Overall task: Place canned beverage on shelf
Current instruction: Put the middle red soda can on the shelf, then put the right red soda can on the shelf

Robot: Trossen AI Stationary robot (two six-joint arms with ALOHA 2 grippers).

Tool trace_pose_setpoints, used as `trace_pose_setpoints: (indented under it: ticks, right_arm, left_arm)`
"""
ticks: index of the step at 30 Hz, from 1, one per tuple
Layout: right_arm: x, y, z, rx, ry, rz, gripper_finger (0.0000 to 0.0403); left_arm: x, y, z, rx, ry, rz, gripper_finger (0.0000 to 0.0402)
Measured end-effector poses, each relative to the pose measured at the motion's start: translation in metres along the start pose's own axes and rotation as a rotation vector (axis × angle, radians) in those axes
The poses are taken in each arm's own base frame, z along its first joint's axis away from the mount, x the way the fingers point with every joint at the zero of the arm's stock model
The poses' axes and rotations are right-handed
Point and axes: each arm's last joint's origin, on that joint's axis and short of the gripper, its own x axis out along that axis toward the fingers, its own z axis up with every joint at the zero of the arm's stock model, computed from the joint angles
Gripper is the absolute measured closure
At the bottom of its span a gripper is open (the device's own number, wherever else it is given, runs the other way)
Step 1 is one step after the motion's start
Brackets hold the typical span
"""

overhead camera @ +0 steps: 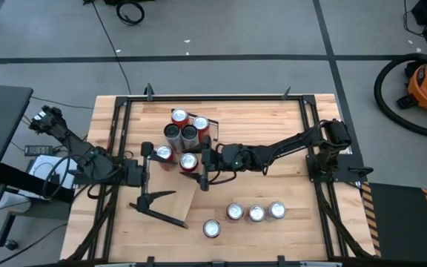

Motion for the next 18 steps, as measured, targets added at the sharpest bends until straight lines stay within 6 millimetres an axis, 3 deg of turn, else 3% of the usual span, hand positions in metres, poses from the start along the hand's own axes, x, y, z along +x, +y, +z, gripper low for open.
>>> trace_pose_setpoints:
  ticks: [12,18]
  right_arm:
    - [-0.008,0.017,0.018,-0.144,-0.134,0.022,0.0036]
    - [-0.022,0.03,0.034,-0.22,-0.149,-0.031,0.0038]
  left_arm:
    - [0.0,0.0,0.0,0.002,0.003,0.004,0.0015]
    - [0.0,0.0,0.0,0.003,0.004,0.007,0.0015]
